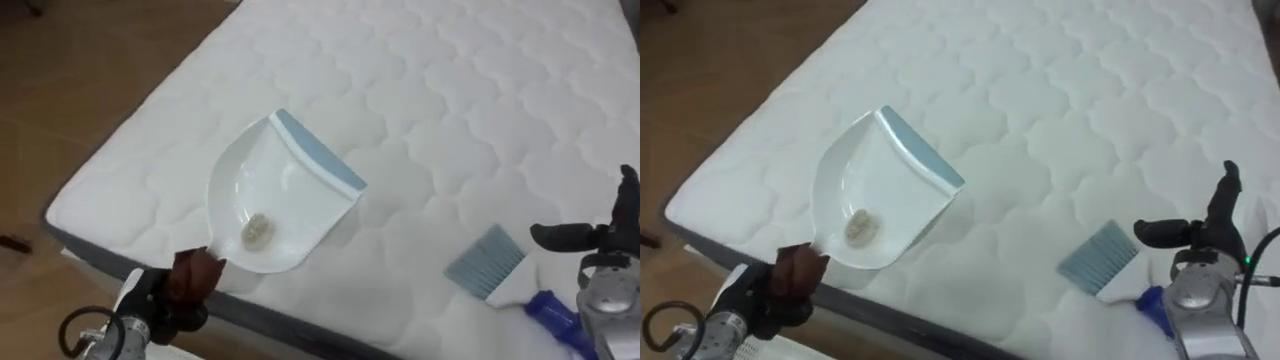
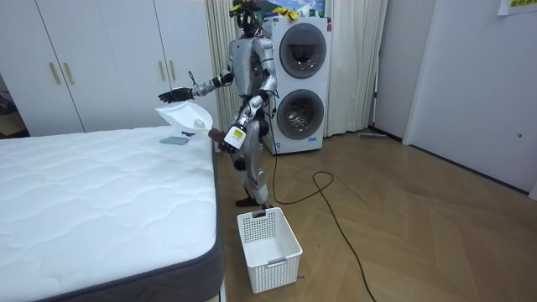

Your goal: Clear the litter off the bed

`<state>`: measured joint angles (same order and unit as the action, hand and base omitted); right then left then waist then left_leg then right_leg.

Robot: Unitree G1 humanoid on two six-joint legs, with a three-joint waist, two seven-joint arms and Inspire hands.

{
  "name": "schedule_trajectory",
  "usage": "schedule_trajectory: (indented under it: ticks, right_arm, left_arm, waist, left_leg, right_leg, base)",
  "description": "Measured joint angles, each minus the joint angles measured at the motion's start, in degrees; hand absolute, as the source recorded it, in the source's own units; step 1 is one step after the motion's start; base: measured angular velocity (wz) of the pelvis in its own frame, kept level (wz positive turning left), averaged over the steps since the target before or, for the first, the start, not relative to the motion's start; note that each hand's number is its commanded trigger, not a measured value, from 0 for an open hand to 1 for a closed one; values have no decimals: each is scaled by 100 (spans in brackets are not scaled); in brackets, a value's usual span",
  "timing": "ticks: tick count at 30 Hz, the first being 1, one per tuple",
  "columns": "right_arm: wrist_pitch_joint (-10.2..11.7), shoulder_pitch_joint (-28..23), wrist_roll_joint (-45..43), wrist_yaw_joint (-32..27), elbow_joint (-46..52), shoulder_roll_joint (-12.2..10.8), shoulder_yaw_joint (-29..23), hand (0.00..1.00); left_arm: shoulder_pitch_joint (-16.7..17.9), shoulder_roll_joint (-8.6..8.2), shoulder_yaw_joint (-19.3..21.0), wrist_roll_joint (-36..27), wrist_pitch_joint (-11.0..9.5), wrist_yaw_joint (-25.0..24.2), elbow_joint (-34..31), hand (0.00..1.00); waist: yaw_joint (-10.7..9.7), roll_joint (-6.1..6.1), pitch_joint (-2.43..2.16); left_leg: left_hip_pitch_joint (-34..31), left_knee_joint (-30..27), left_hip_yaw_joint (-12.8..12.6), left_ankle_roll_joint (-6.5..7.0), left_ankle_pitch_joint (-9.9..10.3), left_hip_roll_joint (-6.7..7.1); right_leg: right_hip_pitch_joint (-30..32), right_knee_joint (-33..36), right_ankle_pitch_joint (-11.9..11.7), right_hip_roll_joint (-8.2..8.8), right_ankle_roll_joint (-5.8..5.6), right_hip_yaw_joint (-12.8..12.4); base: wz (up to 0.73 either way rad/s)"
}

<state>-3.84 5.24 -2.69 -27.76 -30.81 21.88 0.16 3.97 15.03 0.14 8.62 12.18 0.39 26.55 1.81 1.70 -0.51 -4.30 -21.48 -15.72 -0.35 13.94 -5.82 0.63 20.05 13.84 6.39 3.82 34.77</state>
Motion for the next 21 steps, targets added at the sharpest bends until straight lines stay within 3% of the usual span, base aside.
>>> schedule_trajectory:
  ticks: [3,5,7,9,11,12,13,14,15,17,21]
  right_arm:
    - [1,-93,-15,46,386,-80,46,0]
    - [-1,-270,-56,42,663,-115,110,0]
    - [-9,-370,-224,35,765,-150,146,0]
    - [-87,-457,-226,40,916,-151,234,0]
    - [-120,-528,-264,47,927,-180,253,0]
    - [-119,-537,-260,51,938,-182,251,0]
    - [-117,-540,-265,56,1032,-209,244,0]
    - [-105,-541,-263,68,1219,-223,255,0]
    - [-86,-549,-263,71,1255,-230,263,0]
    - [-57,-561,-253,69,1341,-233,280,0]
    - [30,-627,-239,70,1341,-237,312,0]
  left_arm:
    - [-2,-3,-25,9,-114,-37,-188,100]
    - [-1,-2,-26,185,-158,-140,-212,100]
    - [-1,9,-26,377,-159,-183,-315,100]
    - [-2,26,-32,482,-182,-225,-373,100]
    - [-8,54,-59,614,-230,-277,-373,100]
    - [-9,79,-83,646,-233,-288,-373,100]
    - [-14,132,-73,782,-241,-302,-397,100]
    - [-18,177,-46,920,-241,-297,-414,100]
    - [-1,177,-52,954,-223,-298,-406,100]
    - [23,169,-52,1127,-225,-335,-408,100]
    - [118,135,-29,1207,-236,-342,-468,100]
  waist:
    - [6,-20,3]
    - [13,-58,27]
    - [21,-89,50]
    - [-26,-131,77]
    - [-209,-154,86]
    - [-282,-189,103]
    - [-324,-193,90]
    - [-281,-200,98]
    - [-316,-244,93]
    - [-121,-311,75]
    - [28,-331,64]
  left_leg:
    - [32,-10,-6,2,-2,42]
    - [124,25,-1,47,26,120]
    - [84,11,124,92,44,190]
    - [29,-6,514,145,30,336]
    - [-30,-32,1178,238,-46,558]
    - [-66,-50,1366,248,-67,597]
    - [-219,-108,1678,232,-95,676]
    - [-383,-202,1871,209,-110,729]
    - [-433,-248,2002,194,-118,747]
    - [-527,-180,2135,131,-168,824]
    - [-508,16,1965,140,-285,825]
  right_leg:
    - [-102,101,74,92,-55,154]
    - [-250,198,159,183,-163,249]
    - [-286,290,192,256,-222,201]
    - [-269,447,199,245,-268,-214]
    - [-129,825,183,177,-321,-1269]
    - [-71,789,211,101,-376,-1569]
    - [41,435,247,-132,-442,-2149]
    - [241,76,85,-263,-471,-2470]
    - [245,65,1,-267,-412,-2453]
    - [156,-1,32,-241,-360,-2152]
    - [-14,-171,98,-234,-355,-1885]
  base:
    - [32]
    - [46]
    - [64]
    - [97]
    - [154]
    - [150]
    - [121]
    - [120]
    - [97]
    - [66]
    - [56]
